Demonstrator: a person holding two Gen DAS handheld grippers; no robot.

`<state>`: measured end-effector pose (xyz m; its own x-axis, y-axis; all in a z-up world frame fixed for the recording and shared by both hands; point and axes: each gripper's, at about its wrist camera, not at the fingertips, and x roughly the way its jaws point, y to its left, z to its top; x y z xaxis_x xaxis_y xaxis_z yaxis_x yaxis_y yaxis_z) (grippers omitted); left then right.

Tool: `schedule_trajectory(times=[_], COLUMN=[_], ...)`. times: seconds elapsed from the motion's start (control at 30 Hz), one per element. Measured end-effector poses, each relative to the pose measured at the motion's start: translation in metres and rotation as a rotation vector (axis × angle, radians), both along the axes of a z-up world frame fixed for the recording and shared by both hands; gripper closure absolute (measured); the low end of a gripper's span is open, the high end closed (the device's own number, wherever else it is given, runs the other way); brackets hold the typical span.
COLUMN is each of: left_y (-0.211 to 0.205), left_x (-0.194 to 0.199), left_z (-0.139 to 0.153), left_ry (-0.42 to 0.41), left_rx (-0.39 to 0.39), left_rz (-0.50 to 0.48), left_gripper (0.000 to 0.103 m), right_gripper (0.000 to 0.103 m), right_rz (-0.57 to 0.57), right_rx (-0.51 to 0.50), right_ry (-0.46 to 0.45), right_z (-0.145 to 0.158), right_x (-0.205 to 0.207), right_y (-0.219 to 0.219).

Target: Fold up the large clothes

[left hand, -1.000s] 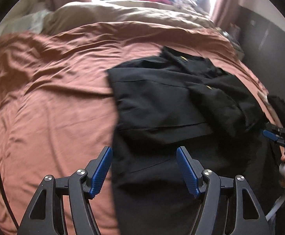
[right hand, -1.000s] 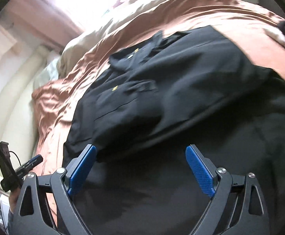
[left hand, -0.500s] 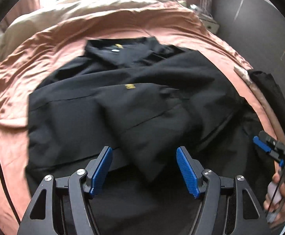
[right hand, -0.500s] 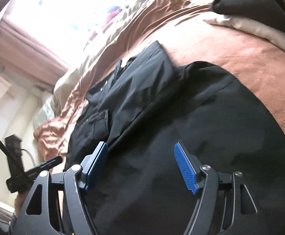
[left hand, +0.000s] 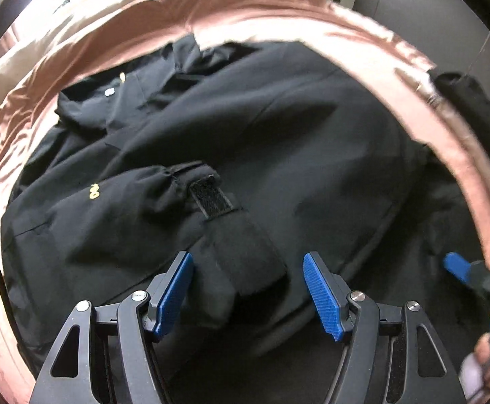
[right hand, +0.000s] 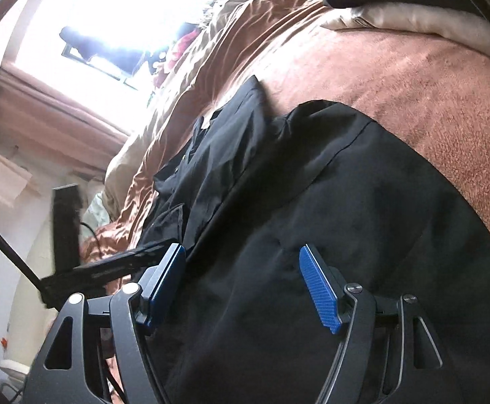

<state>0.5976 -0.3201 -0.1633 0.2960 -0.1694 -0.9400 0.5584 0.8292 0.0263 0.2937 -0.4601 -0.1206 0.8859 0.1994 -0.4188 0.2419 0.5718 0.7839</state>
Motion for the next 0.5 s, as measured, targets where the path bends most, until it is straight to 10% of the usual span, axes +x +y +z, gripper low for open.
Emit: schedule_trajectory(times=[0.23, 0.3, 0.5], left_y=[0.017, 0.020, 0.052], left_x=[0.010, 0.010, 0.002], left_z=[-0.014, -0.007, 0.047], left_ry=[-0.018, -0.011, -0.055], left_rx=[-0.032, -0.046, -0.107], left_rz=[0.011, 0.003, 0.006], left_gripper=[0.047, 0.066, 0.072], right_gripper=[0.034, 0.034, 0.034], right_rz=[-0.006, -0.008, -0.008], right_rx=[-0.004, -0.007, -0.015], right_ry=[-0.002, 0.001, 0.007], right_z=[-0.002, -0.002, 0.001], right_x=[-0.004, -0.001, 0.003], right_y=[-0.001, -0.002, 0.000])
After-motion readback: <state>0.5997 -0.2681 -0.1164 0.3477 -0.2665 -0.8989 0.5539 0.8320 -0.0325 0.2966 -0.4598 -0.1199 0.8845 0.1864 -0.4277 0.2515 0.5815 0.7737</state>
